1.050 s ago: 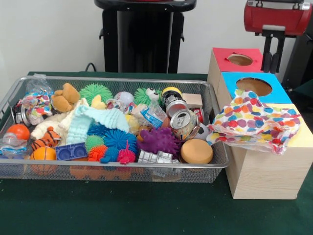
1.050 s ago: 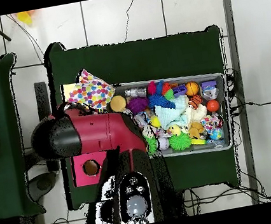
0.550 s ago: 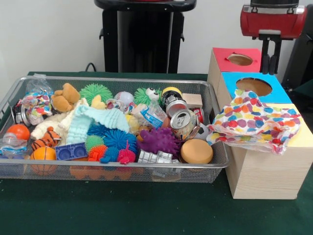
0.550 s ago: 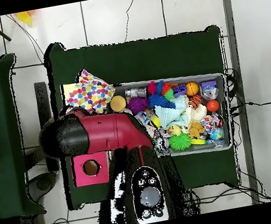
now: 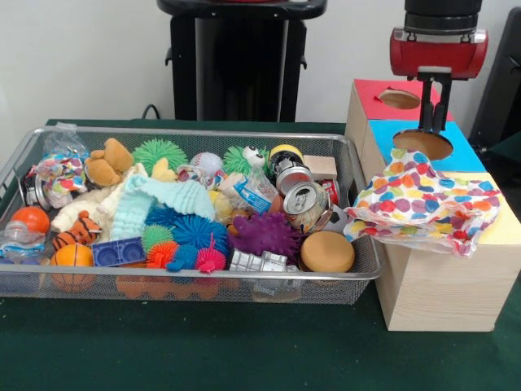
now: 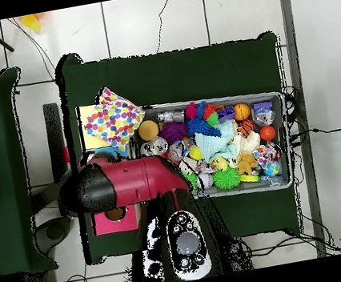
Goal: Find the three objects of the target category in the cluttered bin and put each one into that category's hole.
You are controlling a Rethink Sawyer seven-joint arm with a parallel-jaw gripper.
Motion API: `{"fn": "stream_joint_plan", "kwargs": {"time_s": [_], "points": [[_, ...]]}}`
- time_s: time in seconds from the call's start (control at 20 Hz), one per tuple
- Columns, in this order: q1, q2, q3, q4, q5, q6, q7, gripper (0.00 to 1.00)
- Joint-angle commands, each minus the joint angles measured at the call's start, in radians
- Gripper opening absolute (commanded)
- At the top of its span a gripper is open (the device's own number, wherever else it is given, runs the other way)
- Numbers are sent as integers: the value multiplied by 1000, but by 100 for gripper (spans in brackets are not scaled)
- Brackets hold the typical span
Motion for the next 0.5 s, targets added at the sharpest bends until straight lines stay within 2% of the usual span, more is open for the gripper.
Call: {"fn": "stream_joint_plan", "kwargs": {"time_s": [0.05,0.25,0.5], "points": [[-35,26,120,150,-100,-98,-26,0],[-9,84,100,103,-128,-142,12,0],[28,97,71,89,-134,-153,53,0]]}}
